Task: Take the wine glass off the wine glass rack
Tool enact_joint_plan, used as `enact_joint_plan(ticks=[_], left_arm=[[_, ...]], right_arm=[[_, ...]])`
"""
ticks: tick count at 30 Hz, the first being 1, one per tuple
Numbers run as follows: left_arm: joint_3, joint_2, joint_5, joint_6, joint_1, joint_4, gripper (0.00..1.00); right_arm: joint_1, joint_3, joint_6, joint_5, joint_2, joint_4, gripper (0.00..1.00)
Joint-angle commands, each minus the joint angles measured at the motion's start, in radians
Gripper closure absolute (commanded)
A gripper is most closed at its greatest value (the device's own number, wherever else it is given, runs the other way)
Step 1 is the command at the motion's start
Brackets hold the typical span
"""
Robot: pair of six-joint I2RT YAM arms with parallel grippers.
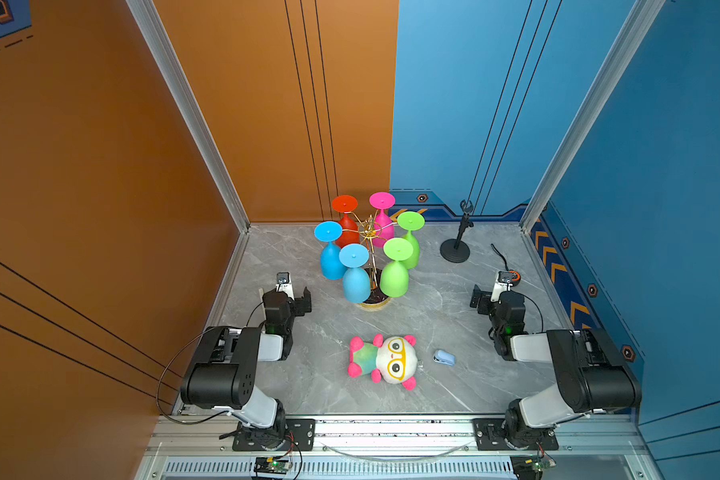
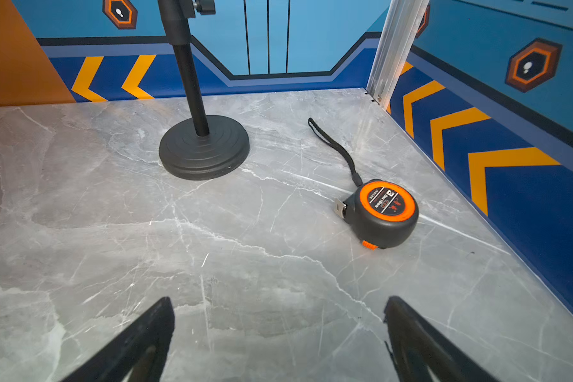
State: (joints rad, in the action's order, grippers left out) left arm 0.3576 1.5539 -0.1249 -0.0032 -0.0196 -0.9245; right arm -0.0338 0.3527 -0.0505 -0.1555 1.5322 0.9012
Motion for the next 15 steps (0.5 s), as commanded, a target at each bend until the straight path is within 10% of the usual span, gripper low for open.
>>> enact_joint_plan(ticks=[1,15], left_arm=[[0.019,0.013,0.020,0.015,-0.002,-0.010,0.02],[0.021,0.015,0.026,0.004,0.007,-0.010,0.02]], right_arm=[[-0.006,0.018,-0.012,-0.015,0.014,0.013,0.00],[-0.006,0.018,-0.012,-0.014,0.014,0.012,0.00]])
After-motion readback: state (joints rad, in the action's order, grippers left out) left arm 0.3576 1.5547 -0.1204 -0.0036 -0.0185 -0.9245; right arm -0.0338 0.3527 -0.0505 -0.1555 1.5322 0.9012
